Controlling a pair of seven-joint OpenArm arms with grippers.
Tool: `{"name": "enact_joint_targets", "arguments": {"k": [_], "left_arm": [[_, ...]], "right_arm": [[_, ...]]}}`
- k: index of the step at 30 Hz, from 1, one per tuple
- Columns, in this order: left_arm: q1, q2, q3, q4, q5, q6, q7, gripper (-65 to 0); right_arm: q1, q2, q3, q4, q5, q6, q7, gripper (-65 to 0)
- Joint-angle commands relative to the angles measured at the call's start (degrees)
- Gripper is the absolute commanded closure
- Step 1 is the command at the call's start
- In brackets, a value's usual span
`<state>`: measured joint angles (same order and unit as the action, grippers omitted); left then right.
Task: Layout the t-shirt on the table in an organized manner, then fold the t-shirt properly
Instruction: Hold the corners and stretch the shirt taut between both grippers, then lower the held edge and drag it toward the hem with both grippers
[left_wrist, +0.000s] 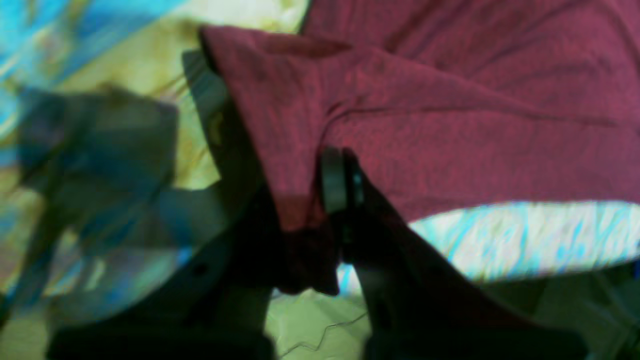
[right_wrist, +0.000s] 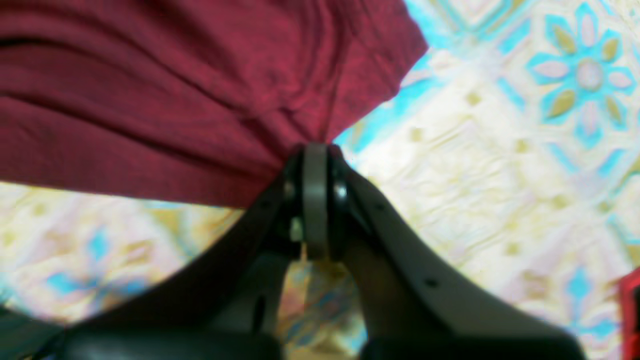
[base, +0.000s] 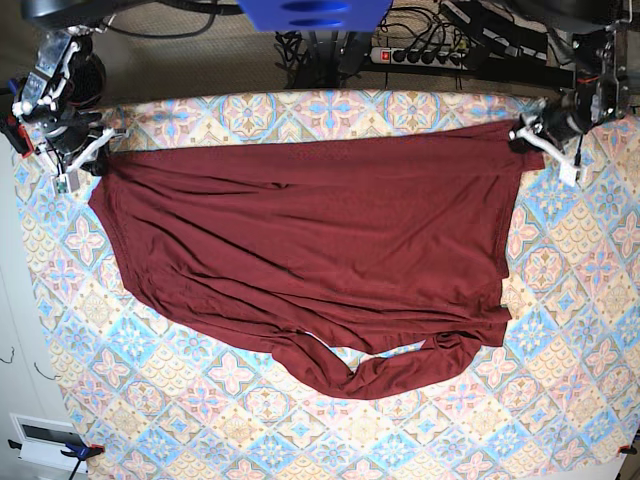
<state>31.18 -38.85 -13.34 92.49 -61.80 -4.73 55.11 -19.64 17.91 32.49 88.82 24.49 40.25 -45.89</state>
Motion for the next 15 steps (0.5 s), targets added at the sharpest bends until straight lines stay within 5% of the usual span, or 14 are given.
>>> {"name": "enact_joint_targets", "arguments": {"k": [1, 7, 15], "left_arm": [[0.51, -1.98, -2.08, 3.29, -0.49, -0.94, -0.21, 0.0], [4.38, -4.09, -7.01, 6.11, -0.66, -1.20, -0.21, 0.0], [4.82, -3.65, -12.19, 6.11, -10.07, -1.29, 2.16, 0.0]], "right_arm": [[-0.89, 1.30, 1.75, 1.51, 2.01, -0.25, 1.10, -0.1], [-3.97, 1.56, 3.33, 2.31, 5.71, -0.25, 1.10, -0.1], [-5.46, 1.47, 5.53, 5.82, 6.41, -0.25, 0.92, -0.1]]}}
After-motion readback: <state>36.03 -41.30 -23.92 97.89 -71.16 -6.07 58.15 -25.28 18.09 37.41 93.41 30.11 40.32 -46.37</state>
